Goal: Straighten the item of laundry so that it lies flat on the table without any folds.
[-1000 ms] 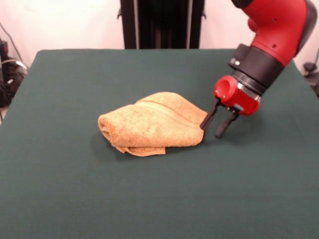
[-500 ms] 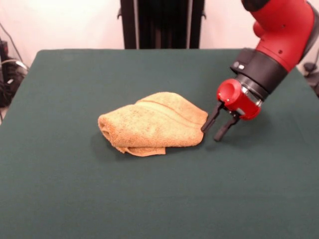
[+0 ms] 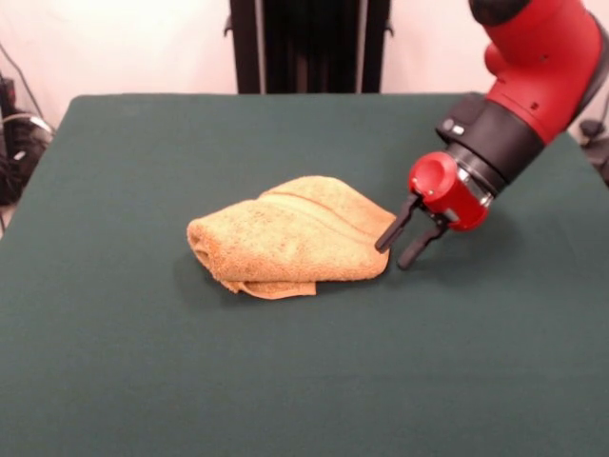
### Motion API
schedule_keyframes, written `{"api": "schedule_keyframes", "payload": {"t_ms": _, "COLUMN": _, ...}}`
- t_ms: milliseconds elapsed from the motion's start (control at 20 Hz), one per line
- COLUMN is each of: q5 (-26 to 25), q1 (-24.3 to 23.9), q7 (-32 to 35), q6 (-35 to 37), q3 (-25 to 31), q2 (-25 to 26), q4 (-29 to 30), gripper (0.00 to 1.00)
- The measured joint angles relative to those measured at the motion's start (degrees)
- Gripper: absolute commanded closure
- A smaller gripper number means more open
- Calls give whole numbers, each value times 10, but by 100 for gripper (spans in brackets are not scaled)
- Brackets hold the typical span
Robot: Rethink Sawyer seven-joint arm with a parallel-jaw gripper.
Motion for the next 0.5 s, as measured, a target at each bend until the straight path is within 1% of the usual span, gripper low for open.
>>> {"api": "schedule_keyframes", "payload": {"t_ms": 500, "q5": 0, "q1": 0, "q7": 0, "q6": 18, "q3": -7, "q2": 5, "q4": 0, "gripper": 0}}
